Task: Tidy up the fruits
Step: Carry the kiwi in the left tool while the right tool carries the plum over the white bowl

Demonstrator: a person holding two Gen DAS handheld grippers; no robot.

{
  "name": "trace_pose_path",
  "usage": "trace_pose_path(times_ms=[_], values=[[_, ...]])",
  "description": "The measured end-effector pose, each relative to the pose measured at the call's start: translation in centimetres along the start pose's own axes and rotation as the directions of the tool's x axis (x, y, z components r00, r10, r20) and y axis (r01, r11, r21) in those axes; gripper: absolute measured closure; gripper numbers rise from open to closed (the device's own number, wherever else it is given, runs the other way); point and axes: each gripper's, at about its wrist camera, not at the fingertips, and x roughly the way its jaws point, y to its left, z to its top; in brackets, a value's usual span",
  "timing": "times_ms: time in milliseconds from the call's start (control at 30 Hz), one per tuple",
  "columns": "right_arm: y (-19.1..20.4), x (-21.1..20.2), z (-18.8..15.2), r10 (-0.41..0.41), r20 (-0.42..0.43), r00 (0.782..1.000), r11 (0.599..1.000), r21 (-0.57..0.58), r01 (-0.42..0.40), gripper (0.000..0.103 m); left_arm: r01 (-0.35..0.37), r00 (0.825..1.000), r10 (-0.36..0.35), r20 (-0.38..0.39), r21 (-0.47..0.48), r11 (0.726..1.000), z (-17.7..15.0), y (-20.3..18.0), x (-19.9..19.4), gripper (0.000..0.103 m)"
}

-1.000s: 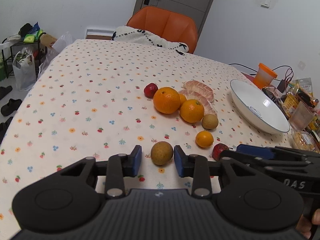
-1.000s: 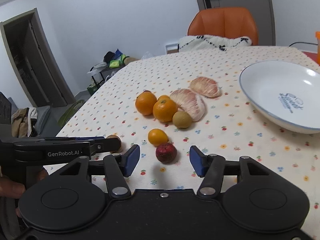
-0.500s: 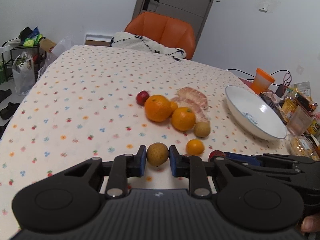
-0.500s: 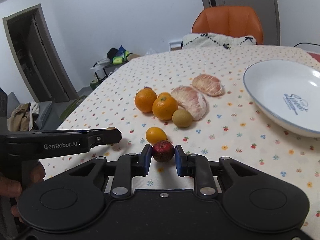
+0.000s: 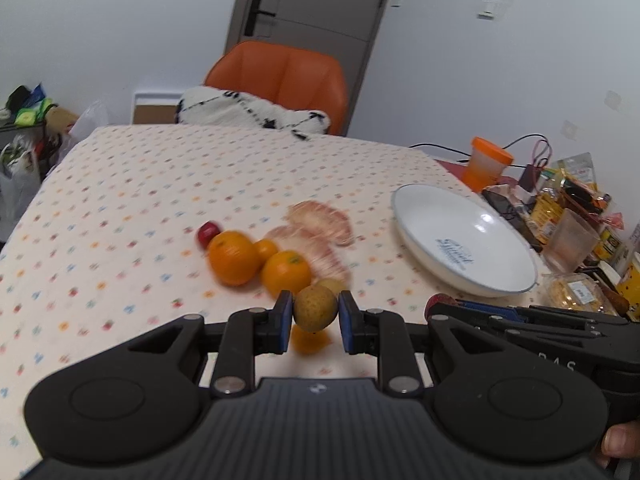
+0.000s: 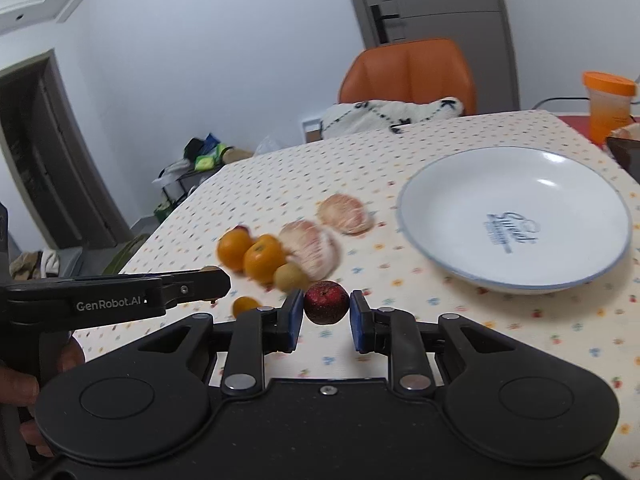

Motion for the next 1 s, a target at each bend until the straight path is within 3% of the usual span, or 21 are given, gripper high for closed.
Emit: trace_pose_path(times_ms=[500, 1000], values=[[-3.9, -2.9, 0.9, -0.107, 0.093, 0.990, 0.993, 0.056, 0.102, 0.080, 0.088, 0.996, -0.089, 0.022, 0.065, 0.994, 2.4, -4.8, 2.4, 0.080], [-6.4, -3.0, 2.7, -0.199, 0.152, 0.968, 0.975, 0.131, 0.180, 0.080, 0.130, 0.991, -0.131, 0.005, 0.090, 0.987, 3.9, -7.8, 5.8, 0.080]])
